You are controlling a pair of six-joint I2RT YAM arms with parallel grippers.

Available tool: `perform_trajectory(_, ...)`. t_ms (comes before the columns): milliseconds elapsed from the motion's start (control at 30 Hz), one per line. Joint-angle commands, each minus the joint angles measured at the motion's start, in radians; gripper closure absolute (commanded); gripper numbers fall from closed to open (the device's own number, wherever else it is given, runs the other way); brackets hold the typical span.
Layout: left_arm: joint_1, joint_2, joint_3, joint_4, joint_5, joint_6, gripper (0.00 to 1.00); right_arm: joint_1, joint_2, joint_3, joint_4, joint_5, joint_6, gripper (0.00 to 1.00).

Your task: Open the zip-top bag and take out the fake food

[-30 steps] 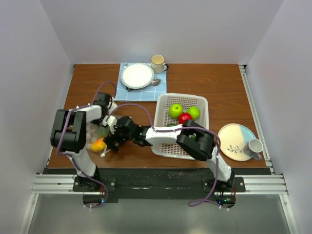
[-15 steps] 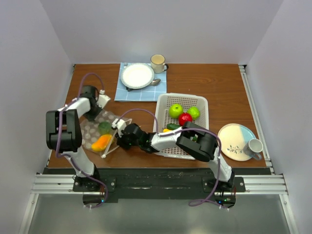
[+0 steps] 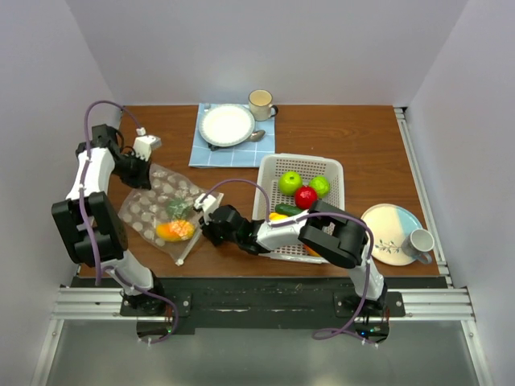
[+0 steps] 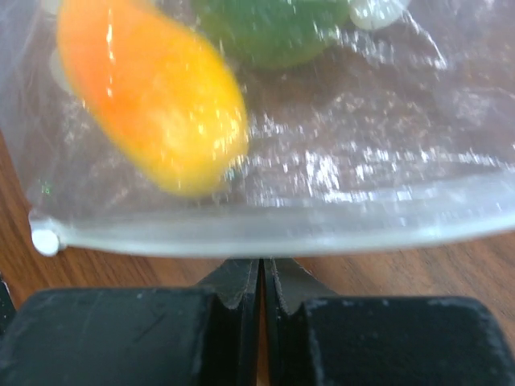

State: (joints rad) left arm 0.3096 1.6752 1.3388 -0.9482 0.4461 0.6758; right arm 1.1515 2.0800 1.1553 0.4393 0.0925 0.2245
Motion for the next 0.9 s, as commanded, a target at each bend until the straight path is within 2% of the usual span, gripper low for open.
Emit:
perform_trajectory(0, 0.002, 0.006, 0.040, -0.110, 0.114, 0.009, 1.00, 0.002, -0.047, 0.017, 0.018, 0.033, 0.013, 0.77)
perform_trajectory(67, -0.030, 0.014, 0.062, -0.135, 0.091, 0.001, 1.00, 0.002, -0.054, 0.011, 0.019, 0.032, 0.010, 0.59)
perform_trajectory(100, -0.046, 0.009, 0.065, -0.130, 0.074, -0.018, 1.00, 0.002, -0.061, 0.009, 0.027, 0.030, 0.004, 0.45)
perform_trajectory(200, -0.124, -0.020, 0.065, -0.084, 0.004, -0.063, 1.00, 0.008, -0.075, -0.019, 0.064, 0.016, -0.022, 0.30)
perform_trajectory(267, -0.199, -0.012, 0.077, -0.066, -0.038, -0.103, 1.00, 0.023, -0.077, -0.020, 0.064, 0.024, -0.042, 0.24)
perform_trajectory(467, -0.329, 0.061, 0.212, -0.136, 0.003, -0.185, 1.00, 0.050, -0.087, -0.023, 0.079, 0.046, -0.088, 0.17)
perform_trajectory(633, -0.353, 0.070, 0.368, -0.248, -0.021, -0.186, 1.00, 0.066, -0.112, -0.060, 0.107, 0.114, -0.106, 0.16)
perform_trajectory(767, -0.362, 0.046, 0.372, -0.290, -0.055, -0.174, 1.00, 0.068, -0.135, -0.112, 0.151, 0.159, -0.105, 0.16)
perform_trajectory(867, -0.386, 0.011, 0.288, -0.270, -0.105, -0.167, 1.00, 0.068, -0.146, -0.132, 0.150, 0.173, -0.114, 0.16)
